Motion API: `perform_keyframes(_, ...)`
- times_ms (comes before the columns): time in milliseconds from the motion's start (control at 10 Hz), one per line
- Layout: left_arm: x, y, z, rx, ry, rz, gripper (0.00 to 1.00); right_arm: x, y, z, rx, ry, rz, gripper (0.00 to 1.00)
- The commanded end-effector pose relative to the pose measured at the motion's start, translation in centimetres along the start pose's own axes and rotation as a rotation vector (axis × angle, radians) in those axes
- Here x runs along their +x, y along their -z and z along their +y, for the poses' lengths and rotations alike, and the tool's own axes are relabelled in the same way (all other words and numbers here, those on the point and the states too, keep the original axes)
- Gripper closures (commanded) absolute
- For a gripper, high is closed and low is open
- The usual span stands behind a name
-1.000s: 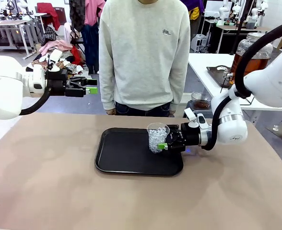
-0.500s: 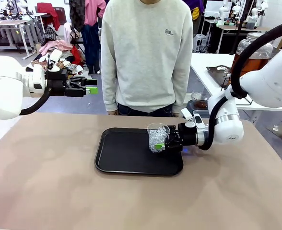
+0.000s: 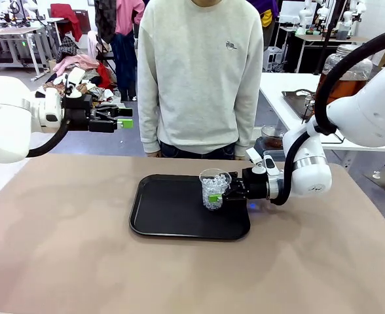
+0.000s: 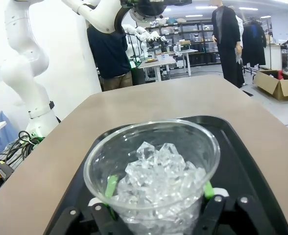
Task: Pour the drink into the iced cup.
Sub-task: Pick up the iced cup indicated by the human and present it to them.
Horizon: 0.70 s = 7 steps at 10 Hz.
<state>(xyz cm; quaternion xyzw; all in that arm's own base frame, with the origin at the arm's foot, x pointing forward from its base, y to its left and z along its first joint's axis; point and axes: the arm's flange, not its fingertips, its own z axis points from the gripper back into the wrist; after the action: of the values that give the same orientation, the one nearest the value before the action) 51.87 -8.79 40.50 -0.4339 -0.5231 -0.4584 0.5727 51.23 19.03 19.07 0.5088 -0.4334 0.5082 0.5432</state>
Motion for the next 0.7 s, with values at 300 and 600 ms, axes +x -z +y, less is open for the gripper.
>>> perform_keyframes(300,0.2,0.1,0.0,0.012,0.0,-0.008,0.0,0.3,0.5,-0.6,0.014,0.018,0.009,0.25)
perform_keyframes(600,0.2,0.1,0.0,0.012,0.0,-0.008,0.0,1.4,0.2,-0.5,0.019,0.012,-0.006,0.25)
